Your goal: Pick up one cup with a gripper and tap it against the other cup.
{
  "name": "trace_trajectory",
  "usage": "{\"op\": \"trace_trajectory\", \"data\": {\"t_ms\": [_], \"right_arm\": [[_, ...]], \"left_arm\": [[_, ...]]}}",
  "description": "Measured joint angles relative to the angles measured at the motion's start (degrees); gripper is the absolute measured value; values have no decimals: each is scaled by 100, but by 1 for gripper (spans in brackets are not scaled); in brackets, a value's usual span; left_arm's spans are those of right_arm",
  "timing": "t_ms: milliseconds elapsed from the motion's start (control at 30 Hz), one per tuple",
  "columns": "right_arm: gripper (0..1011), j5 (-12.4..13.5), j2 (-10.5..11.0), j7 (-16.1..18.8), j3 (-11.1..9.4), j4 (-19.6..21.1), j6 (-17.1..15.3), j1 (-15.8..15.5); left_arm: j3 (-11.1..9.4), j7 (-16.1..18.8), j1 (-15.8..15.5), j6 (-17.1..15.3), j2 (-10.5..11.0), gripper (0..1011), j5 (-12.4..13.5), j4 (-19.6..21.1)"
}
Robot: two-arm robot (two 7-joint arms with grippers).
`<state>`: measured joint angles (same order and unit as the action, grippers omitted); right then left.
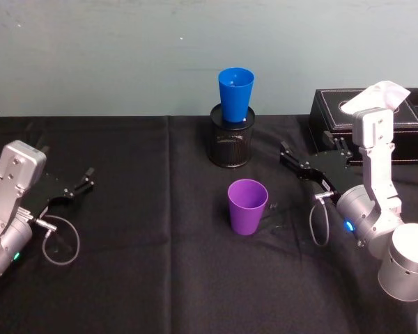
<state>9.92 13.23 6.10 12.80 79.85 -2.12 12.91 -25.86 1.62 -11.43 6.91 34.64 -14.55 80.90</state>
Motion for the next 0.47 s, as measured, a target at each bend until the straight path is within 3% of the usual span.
{"op": "trace_trajectory", "data": {"t_ms": [467], "right_arm": [[1003,0,0,0,0,0,0,0]], "left_arm": [[0,0,0,0,0,1000,0,0]]}}
